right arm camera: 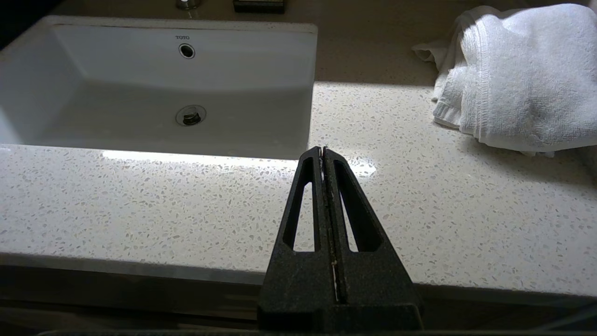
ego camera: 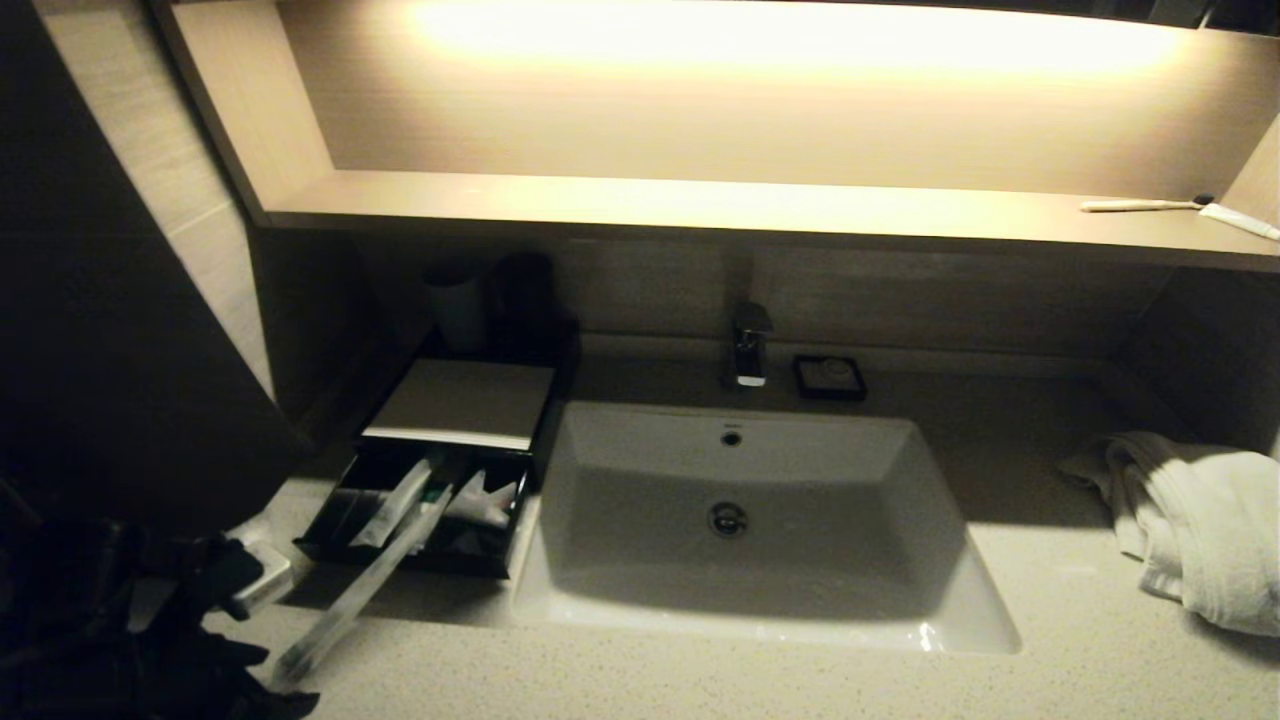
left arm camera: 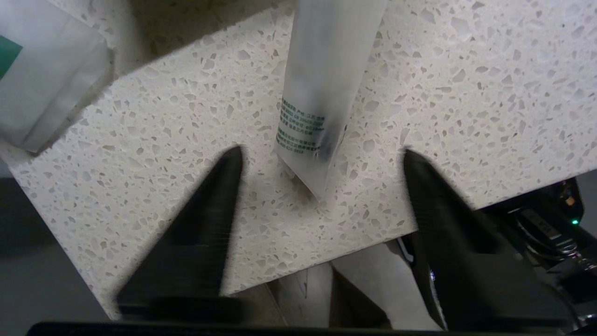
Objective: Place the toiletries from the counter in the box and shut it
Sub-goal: Pick up the bathroom toiletry
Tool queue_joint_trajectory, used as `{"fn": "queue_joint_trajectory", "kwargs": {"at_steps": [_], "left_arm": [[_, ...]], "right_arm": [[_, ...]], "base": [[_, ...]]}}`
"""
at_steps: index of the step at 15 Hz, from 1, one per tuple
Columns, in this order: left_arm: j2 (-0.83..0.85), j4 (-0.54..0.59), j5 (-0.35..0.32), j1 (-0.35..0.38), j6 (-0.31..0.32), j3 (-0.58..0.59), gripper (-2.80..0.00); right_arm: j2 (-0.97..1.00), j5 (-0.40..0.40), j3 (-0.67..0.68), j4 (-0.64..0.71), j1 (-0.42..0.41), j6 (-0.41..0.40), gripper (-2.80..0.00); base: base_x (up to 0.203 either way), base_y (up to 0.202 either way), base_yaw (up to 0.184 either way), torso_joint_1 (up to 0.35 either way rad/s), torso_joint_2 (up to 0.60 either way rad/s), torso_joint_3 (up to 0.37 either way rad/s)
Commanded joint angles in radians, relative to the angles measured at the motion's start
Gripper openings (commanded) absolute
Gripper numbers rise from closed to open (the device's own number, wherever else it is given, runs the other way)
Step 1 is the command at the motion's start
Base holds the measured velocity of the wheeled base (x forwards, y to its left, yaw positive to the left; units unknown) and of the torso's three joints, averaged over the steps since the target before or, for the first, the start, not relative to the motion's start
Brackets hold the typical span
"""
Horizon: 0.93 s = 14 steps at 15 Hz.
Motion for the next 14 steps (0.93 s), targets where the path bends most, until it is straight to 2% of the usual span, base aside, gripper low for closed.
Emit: {"fn": "queue_joint_trajectory", "kwargs": {"at_steps": [1, 14], "left_arm": [[0.002, -0.002, 0.000, 0.000, 0.007, 0.002, -2.80], [-0.038, -0.001, -0.008, -0.001, 0.018, -0.001, -2.80]], "right_arm": [[0.000, -0.001, 0.000, 0.000, 0.000, 0.000, -2.80], [0.000, 0.000, 0.000, 0.000, 0.000, 0.000, -2.80]], "base": [[0.000, 0.000, 0.000, 0.000, 0.00, 0.000], [0.000, 0.000, 0.000, 0.000, 0.00, 0.000]]}}
